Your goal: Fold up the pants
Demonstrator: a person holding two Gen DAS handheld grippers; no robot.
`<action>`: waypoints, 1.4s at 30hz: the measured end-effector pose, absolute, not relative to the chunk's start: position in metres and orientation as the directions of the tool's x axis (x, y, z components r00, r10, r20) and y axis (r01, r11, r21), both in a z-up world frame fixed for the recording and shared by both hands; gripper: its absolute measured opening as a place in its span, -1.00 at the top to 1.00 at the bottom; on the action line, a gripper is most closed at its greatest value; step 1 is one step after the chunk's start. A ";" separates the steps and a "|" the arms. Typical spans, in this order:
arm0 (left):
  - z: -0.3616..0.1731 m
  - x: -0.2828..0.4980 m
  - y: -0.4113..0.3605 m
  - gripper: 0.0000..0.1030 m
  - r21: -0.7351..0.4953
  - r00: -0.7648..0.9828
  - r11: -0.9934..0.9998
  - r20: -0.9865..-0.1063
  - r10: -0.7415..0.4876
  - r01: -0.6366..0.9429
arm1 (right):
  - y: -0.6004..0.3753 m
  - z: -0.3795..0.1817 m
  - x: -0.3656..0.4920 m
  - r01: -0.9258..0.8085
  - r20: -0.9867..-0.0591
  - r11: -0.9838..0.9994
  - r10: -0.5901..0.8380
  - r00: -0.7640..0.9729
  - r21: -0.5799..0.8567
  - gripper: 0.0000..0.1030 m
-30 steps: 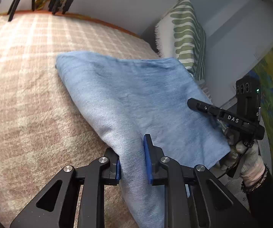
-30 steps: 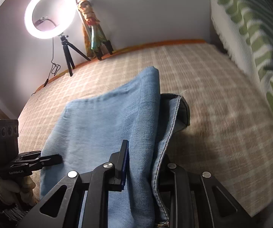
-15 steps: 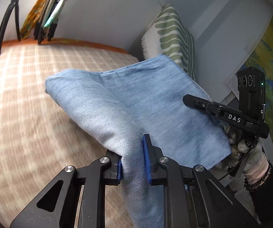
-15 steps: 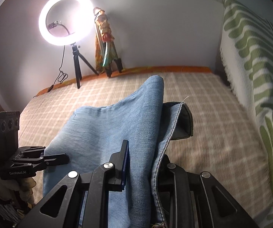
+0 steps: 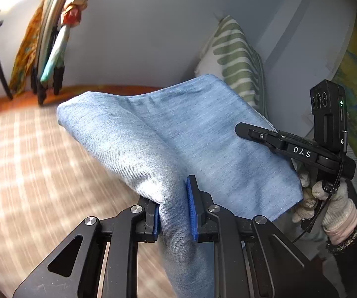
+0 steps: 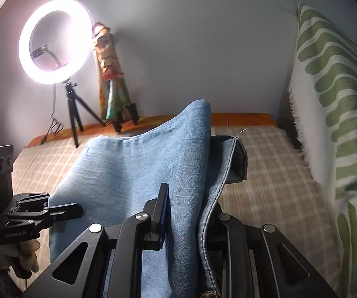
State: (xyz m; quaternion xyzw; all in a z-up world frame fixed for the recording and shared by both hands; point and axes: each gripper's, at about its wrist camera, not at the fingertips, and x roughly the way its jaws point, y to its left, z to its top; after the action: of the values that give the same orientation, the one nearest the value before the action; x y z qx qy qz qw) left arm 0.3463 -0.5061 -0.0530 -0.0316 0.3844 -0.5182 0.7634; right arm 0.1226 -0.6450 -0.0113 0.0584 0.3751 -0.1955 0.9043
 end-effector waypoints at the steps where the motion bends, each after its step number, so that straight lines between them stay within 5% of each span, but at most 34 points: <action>1: -0.053 0.354 -0.510 0.68 -0.439 0.175 0.465 -0.555 -0.813 0.769 | -0.651 -0.013 0.130 0.398 -0.701 0.916 -0.311 0.642 -0.042 0.61; 28: -0.086 0.444 -0.567 0.68 -0.355 0.236 0.550 -0.636 -0.735 0.756 | -0.750 -0.073 0.240 0.441 -0.757 0.893 -0.349 0.553 -0.090 0.61; 42: -0.082 0.438 -0.564 0.41 -0.305 0.271 0.610 -0.692 -0.670 0.731 | -0.744 -0.060 0.218 0.531 -0.729 0.834 -0.455 0.511 -0.148 -0.12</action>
State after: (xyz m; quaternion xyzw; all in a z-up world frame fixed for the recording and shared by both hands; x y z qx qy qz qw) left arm 0.4378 -0.5645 -0.0821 0.0369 0.4139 -0.4398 0.7962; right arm 0.2184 -0.7438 -0.0601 0.0471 0.4047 -0.2839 0.8680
